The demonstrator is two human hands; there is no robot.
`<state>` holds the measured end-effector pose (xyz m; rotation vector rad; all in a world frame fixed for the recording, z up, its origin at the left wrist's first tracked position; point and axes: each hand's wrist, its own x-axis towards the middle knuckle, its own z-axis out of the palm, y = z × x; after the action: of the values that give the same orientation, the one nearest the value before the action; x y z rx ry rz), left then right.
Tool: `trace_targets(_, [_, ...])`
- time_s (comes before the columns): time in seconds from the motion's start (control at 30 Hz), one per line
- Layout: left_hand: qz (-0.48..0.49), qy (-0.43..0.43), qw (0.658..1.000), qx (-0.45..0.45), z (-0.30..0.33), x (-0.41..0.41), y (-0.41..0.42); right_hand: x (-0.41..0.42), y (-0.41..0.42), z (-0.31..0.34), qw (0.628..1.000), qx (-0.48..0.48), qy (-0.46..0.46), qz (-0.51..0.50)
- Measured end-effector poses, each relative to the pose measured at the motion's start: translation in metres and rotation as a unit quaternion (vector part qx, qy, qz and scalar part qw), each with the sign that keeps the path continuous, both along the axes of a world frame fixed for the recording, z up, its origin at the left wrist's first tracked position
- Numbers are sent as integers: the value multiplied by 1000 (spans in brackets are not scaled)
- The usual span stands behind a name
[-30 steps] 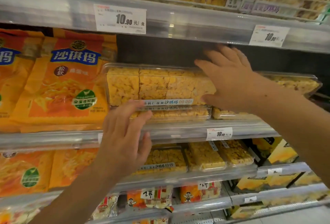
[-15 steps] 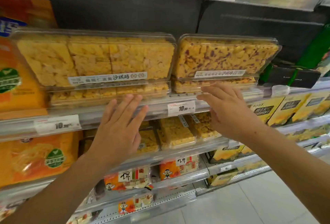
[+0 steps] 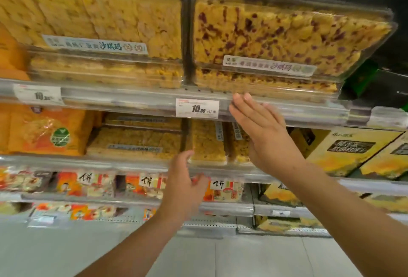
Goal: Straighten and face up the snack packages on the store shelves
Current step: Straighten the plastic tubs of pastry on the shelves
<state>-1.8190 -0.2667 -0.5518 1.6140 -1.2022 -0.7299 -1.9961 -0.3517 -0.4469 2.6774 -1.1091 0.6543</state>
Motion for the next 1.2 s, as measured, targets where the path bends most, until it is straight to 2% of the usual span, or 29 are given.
trace_targets(0.03, [30,124,987,99,-2,-8,-9,0,-2,-2,1000,-4,-2,2])
trace_targets(0.1, [86,352,902,234,-8,-16,-29,-1,-4,-5,1000,-11,-5,9])
trace_targets(0.13, [101,417,866,259,-10,-17,-38,-1,-5,-6,1000,-16,-8,12])
trace_targets(0.2, [106,463,839,266,-14,-18,-51,-2,-5,-8,1000,-15,-18,17])
trace_targets(0.43, [110,522,817,221,-24,-22,-69,-6,-8,-9,999,-14,-9,32])
trace_targets(0.73, [131,529,818,183,-25,-7,-61,-4,-9,-14,999,-43,-8,32])
trace_targets(1.0, [93,508,839,172,-23,36,-34,9,-2,-29,996,-64,-54,-2])
trace_targets(1.13, [83,494,849,166,-23,74,-23,18,11,-46,995,-38,-82,-38])
trace_targets(1.2, [76,489,853,164,-26,97,-17,23,28,-67,993,8,-106,-51])
